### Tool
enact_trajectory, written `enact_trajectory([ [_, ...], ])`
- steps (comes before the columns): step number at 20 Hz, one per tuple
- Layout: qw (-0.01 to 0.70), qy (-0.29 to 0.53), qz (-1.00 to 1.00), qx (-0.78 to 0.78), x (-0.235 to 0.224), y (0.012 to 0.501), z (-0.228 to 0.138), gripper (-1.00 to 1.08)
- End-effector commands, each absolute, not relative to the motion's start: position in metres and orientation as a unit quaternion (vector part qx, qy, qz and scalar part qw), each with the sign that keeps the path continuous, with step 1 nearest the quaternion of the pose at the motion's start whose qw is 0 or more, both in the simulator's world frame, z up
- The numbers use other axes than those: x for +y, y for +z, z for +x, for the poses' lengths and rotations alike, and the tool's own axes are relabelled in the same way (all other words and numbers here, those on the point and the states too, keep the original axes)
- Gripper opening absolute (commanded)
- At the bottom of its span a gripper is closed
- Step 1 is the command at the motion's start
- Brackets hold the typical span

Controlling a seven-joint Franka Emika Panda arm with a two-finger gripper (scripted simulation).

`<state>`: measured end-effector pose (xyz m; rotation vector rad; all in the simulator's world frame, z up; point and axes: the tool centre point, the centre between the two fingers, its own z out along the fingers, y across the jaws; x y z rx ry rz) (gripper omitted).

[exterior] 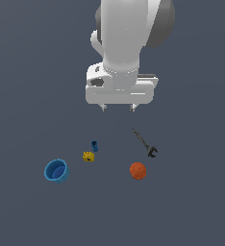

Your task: Pick up a designated object from a clutter of objects.

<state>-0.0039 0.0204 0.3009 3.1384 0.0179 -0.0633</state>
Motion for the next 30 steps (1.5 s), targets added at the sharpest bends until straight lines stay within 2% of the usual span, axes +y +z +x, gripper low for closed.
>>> enact_trajectory([
  [1, 0.001, -0.020, 1.000, 0.006, 0.020, 0.301, -0.004, 1.00],
  [17, 0.013, -0.025, 0.999, 0.023, 0.024, 0.298, -0.002, 1.00],
  [24, 0.008, -0.022, 0.999, 0.043, 0.008, 0.266, 0.006, 1.00],
  [30, 0.003, -0.016, 0.997, 0.073, -0.017, 0.220, 0.012, 1.00],
])
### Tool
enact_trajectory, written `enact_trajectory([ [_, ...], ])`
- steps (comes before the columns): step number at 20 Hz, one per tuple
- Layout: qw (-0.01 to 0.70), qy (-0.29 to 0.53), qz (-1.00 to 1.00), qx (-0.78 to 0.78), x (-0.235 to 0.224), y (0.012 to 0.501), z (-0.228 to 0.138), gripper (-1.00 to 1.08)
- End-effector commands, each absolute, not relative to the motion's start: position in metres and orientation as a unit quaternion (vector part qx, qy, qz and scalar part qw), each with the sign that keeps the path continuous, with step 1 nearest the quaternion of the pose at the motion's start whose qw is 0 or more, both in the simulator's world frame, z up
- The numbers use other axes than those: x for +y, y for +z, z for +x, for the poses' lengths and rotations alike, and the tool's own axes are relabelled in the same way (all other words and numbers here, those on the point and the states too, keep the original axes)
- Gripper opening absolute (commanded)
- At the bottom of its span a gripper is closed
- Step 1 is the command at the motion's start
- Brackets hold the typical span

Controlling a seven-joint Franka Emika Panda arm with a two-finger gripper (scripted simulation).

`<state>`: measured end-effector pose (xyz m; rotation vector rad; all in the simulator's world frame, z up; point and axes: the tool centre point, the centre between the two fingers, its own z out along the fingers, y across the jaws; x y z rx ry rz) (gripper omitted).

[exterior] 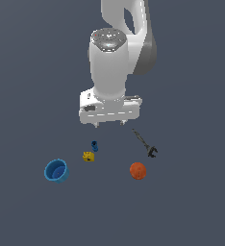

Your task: Pick up a designated object from a clutter of objects.

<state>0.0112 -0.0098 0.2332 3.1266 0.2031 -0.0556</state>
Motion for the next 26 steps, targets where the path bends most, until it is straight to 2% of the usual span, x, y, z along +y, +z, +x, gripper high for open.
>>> enact_trajectory([
  [1, 0.002, -0.015, 0.997, 0.079, -0.022, 0.211, 0.013, 1.00],
  [13, -0.001, -0.003, 0.990, 0.138, -0.076, 0.117, 0.006, 1.00],
  [26, 0.000, -0.001, 0.988, 0.152, -0.090, 0.093, -0.001, 1.00],
])
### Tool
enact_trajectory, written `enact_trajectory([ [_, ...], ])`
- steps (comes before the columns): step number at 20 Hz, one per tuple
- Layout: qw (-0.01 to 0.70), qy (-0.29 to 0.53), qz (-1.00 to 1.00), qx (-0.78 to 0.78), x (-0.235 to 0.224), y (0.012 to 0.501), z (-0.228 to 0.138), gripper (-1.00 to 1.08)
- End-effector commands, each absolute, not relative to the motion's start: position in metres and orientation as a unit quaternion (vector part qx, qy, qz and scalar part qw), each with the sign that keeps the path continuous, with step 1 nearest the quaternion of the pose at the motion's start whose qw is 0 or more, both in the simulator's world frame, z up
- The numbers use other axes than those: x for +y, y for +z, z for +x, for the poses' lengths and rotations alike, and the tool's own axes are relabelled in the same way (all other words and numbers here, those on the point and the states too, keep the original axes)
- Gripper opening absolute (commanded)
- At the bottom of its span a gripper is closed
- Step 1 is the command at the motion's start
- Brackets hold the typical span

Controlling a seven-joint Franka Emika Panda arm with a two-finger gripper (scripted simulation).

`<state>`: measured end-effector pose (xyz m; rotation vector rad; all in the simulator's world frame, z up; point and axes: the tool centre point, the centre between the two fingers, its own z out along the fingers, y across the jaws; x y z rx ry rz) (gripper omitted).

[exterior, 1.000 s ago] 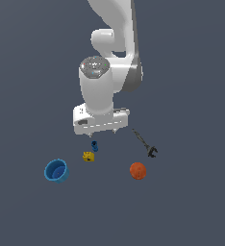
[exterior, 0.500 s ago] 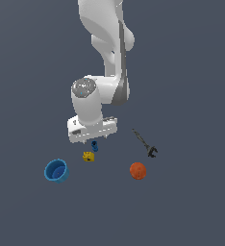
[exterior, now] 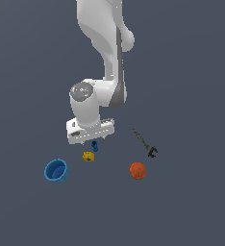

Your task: Pick up a designated object from a clutter of objects.

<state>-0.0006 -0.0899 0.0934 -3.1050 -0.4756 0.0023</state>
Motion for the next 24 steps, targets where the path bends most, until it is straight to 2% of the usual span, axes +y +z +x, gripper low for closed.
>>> enact_trajectory([
  [1, 0.000, 0.001, -0.988, -0.152, -0.090, 0.091, -0.001, 1.00],
  [16, 0.000, 0.000, -0.988, -0.153, -0.090, 0.043, -0.001, 1.00],
  [17, 0.000, 0.000, -0.988, -0.153, -0.090, 0.043, -0.001, -1.00],
  [24, 0.000, 0.000, -0.988, -0.153, -0.090, 0.043, -0.001, -1.00],
])
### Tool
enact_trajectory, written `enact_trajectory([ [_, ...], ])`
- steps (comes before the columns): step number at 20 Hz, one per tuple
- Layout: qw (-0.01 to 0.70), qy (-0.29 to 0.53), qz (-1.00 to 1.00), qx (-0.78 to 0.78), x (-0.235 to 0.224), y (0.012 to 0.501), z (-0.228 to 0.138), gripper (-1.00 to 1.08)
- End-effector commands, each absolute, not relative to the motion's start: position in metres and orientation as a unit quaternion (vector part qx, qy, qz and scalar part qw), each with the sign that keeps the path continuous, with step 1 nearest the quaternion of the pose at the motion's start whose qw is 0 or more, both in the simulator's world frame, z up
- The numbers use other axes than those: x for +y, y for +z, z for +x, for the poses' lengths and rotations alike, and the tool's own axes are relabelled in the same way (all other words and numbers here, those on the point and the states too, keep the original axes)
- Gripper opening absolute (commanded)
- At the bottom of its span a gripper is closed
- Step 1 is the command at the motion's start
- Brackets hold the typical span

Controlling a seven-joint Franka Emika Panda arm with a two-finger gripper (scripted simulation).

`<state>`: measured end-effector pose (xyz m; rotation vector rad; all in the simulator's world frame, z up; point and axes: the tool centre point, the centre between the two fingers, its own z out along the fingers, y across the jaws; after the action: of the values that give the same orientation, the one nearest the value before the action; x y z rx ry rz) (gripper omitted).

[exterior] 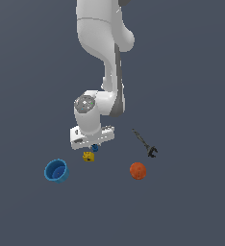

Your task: Pick up a designated object from a clutter of objects.

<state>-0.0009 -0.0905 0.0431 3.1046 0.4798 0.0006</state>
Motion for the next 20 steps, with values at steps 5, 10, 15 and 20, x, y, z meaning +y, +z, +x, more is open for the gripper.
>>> enact_trajectory([
  [5, 0.000, 0.000, 0.988, 0.153, -0.090, 0.044, -0.001, -1.00],
  [10, 0.000, 0.000, 0.988, 0.153, -0.083, 0.052, -0.005, -1.00],
  [15, 0.000, 0.000, 0.988, 0.153, -0.069, 0.070, -0.012, -1.00],
  [20, 0.000, 0.000, 0.988, 0.153, -0.046, 0.097, -0.024, -1.00],
])
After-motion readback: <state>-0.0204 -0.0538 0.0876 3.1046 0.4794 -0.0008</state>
